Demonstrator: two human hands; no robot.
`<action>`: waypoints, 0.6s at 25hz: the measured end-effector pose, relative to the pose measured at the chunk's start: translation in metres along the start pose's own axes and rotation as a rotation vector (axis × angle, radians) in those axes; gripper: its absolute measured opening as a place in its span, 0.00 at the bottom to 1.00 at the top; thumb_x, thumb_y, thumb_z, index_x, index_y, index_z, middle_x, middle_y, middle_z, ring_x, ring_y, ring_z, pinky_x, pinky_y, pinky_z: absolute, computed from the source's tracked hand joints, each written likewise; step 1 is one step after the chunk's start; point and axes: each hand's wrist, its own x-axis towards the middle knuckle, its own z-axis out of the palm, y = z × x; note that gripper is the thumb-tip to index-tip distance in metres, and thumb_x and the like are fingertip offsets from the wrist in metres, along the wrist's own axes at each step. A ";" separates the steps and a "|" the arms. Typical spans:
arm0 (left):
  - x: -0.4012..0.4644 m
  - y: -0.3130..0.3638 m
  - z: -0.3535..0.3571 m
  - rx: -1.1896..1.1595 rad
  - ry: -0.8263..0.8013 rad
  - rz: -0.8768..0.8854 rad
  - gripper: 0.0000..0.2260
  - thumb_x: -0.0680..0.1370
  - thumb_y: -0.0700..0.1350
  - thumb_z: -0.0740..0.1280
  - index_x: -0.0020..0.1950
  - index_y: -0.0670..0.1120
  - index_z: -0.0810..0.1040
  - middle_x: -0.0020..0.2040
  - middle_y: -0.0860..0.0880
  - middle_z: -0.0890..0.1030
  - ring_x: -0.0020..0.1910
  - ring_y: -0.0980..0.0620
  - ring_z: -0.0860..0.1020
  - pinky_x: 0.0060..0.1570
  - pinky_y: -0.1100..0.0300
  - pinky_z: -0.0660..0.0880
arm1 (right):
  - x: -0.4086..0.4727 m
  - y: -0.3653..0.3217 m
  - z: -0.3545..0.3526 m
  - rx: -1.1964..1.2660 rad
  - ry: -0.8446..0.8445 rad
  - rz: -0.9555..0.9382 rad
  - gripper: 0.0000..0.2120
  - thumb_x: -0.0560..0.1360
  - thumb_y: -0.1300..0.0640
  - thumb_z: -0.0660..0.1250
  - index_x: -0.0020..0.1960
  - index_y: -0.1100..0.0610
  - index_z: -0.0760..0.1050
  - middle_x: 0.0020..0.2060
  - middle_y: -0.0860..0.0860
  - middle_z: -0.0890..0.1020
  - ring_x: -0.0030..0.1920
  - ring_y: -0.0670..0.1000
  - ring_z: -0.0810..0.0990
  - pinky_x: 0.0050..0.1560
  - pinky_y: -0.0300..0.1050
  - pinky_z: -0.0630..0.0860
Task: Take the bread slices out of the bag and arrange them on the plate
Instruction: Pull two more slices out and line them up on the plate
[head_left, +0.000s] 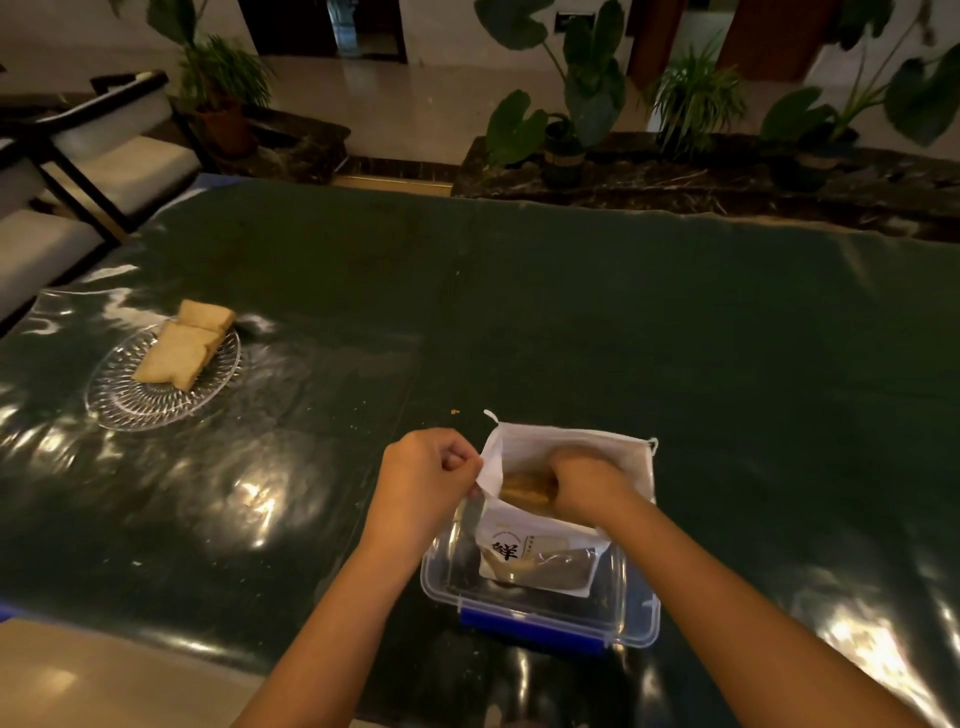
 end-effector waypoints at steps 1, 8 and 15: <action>0.001 -0.001 0.000 -0.002 0.002 -0.003 0.07 0.72 0.41 0.69 0.36 0.51 0.80 0.28 0.52 0.82 0.31 0.63 0.79 0.31 0.72 0.68 | -0.002 0.002 -0.003 -0.002 0.022 -0.043 0.14 0.69 0.51 0.69 0.53 0.53 0.75 0.45 0.52 0.78 0.44 0.52 0.76 0.49 0.47 0.75; 0.008 -0.006 -0.005 -0.016 0.003 0.036 0.06 0.72 0.43 0.70 0.37 0.53 0.80 0.31 0.53 0.82 0.32 0.63 0.80 0.31 0.72 0.70 | -0.042 0.003 -0.046 0.031 0.185 -0.305 0.06 0.70 0.52 0.68 0.47 0.50 0.79 0.42 0.48 0.82 0.40 0.46 0.79 0.42 0.41 0.76; 0.011 0.009 -0.017 -0.115 -0.148 0.264 0.42 0.64 0.53 0.75 0.70 0.66 0.54 0.72 0.60 0.61 0.69 0.62 0.61 0.64 0.60 0.64 | -0.094 -0.013 -0.103 0.051 0.212 -0.427 0.10 0.69 0.56 0.70 0.50 0.49 0.78 0.45 0.47 0.82 0.46 0.45 0.80 0.49 0.48 0.80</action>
